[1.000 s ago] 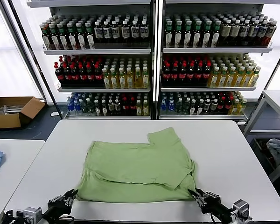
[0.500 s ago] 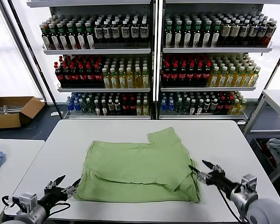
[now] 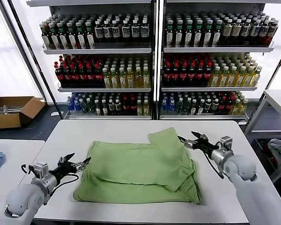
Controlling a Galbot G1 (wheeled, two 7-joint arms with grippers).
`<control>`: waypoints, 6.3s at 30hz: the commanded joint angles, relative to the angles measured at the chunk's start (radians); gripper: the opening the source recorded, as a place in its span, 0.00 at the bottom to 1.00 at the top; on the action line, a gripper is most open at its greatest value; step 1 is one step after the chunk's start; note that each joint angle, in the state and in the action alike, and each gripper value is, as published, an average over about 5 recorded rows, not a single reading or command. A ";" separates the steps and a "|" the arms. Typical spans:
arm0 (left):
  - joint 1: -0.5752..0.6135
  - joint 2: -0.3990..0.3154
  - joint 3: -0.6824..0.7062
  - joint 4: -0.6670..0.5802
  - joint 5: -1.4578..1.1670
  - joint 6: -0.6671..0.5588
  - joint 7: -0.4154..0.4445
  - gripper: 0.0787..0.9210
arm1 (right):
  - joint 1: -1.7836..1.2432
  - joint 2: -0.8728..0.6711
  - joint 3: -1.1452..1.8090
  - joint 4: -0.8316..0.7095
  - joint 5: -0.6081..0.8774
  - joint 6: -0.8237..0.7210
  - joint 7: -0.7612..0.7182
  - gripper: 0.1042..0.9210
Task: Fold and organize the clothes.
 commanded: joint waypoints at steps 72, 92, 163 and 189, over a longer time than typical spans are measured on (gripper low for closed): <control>-0.235 -0.015 0.150 0.106 -0.091 -0.019 -0.034 0.01 | -0.092 0.042 0.037 0.169 0.180 -0.033 0.096 0.00; 0.239 0.053 -0.036 -0.239 -0.086 -0.008 -0.109 0.01 | -0.698 -0.124 0.321 0.669 0.174 -0.021 0.122 0.00; 0.446 -0.275 -0.028 -0.303 0.170 -0.069 -0.267 0.43 | -0.882 -0.062 0.758 0.608 0.227 0.272 0.043 0.88; 0.441 0.092 -0.593 -0.153 -0.009 -0.055 -0.106 0.01 | -0.878 -0.080 0.772 0.602 0.260 0.276 0.042 0.88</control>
